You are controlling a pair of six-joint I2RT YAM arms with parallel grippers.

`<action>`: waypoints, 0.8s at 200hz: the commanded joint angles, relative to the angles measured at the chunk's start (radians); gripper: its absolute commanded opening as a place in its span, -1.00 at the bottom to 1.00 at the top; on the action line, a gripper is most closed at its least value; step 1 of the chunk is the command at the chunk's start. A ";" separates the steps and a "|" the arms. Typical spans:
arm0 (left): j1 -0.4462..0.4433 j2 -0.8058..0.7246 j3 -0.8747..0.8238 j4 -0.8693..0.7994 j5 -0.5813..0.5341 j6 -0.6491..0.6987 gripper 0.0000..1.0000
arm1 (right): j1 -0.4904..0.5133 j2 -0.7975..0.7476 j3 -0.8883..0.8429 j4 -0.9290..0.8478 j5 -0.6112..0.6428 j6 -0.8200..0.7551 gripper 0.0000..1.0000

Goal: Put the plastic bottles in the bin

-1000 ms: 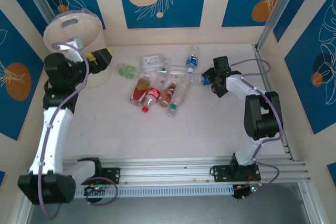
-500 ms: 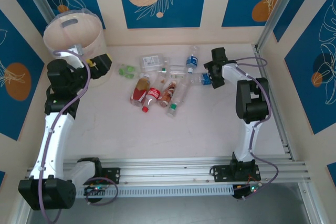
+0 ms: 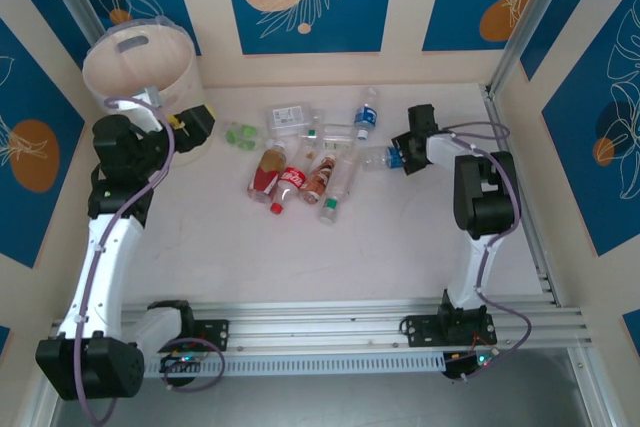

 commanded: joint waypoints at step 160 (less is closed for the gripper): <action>-0.433 0.281 0.111 -0.011 0.164 0.231 1.00 | 0.065 -0.607 -0.431 0.423 -0.546 -0.260 -0.44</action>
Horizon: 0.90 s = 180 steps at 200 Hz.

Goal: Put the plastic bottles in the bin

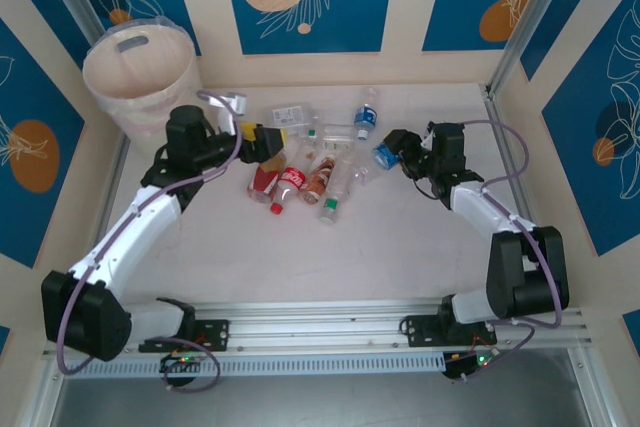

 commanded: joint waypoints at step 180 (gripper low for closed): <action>-0.292 0.447 0.382 -0.379 0.103 0.399 0.97 | 0.296 -0.014 0.222 -0.127 -0.039 -0.223 -0.49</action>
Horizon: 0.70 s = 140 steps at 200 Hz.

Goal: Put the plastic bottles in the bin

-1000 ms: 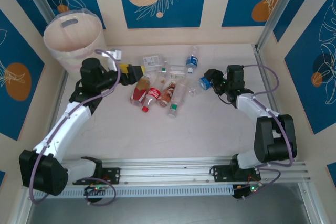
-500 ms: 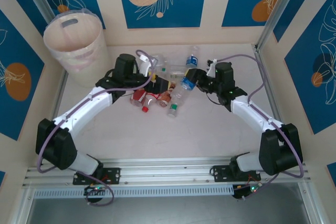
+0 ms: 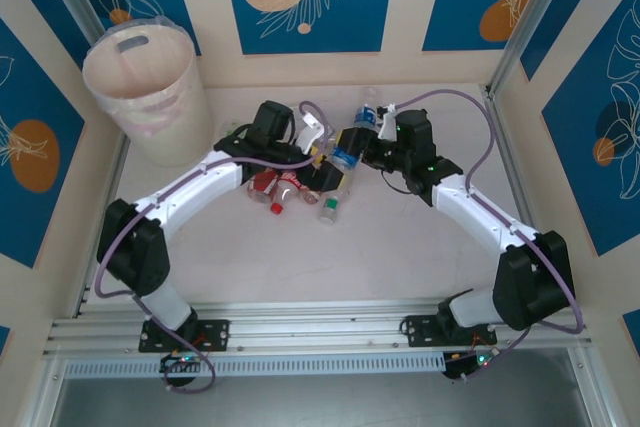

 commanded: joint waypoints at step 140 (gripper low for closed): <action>-0.009 0.093 0.052 0.026 -0.131 -0.068 -0.20 | -0.017 -0.105 -0.088 0.112 0.014 0.051 0.76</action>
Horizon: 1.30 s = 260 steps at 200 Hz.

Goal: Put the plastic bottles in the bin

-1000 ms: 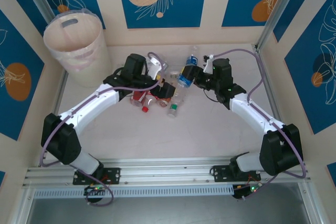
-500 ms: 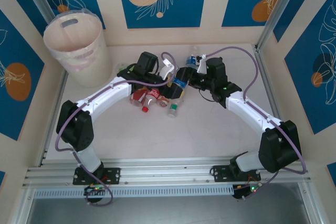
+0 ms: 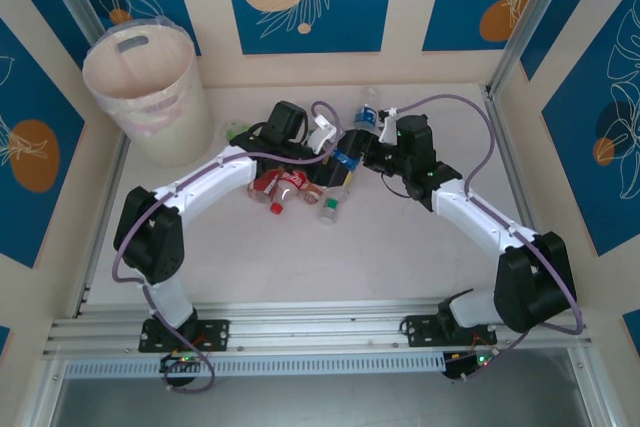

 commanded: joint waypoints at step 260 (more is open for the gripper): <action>0.158 -0.528 -0.241 0.381 -0.879 0.017 -1.00 | -0.132 -0.271 -0.205 0.114 0.113 -0.034 0.99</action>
